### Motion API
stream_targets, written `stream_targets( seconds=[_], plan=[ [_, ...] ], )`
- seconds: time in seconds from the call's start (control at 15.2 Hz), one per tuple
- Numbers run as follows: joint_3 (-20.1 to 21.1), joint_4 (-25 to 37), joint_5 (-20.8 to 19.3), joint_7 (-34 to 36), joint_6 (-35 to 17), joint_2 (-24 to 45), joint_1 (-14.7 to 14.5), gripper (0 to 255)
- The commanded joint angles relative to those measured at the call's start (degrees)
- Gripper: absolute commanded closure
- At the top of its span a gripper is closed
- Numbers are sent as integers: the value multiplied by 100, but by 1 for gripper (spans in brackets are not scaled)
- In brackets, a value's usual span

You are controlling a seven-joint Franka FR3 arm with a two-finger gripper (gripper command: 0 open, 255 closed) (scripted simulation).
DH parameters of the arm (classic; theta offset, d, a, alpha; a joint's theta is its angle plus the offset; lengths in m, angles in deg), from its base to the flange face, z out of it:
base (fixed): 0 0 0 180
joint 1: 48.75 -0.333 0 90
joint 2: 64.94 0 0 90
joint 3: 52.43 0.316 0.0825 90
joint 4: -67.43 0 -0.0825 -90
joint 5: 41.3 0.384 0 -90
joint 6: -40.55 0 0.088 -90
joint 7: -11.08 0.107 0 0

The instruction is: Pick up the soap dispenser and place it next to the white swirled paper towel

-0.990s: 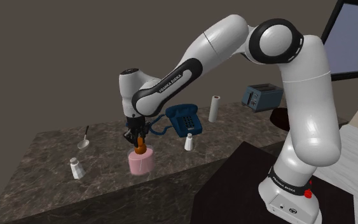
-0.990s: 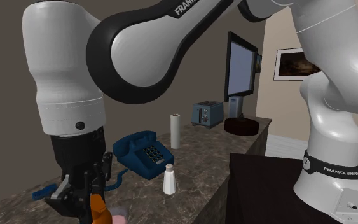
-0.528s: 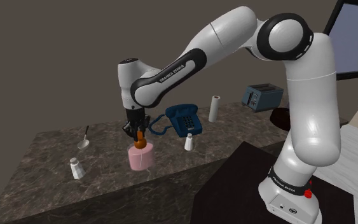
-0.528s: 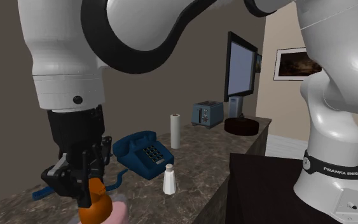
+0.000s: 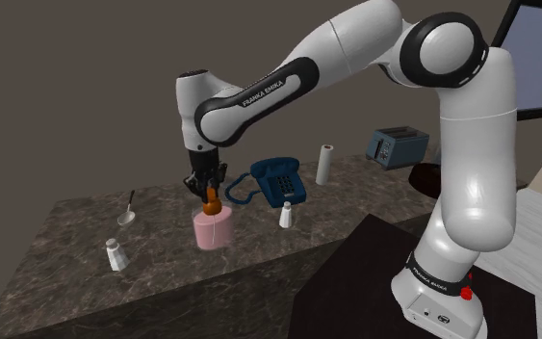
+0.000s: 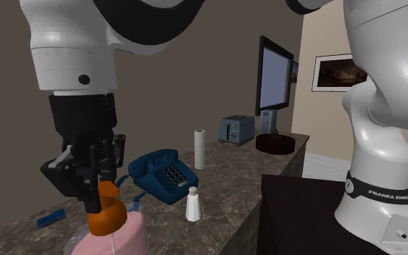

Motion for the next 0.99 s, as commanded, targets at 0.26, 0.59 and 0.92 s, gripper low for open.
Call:
stream_targets(
  seconds=[0.26,0.59,0.92],
  plan=[
    [44,226,106,-76,405,-196,26,255],
    [71,442,178,-127,740,-327,38,255],
    [92,694,235,-171,1085,-431,43,255]
  ],
)
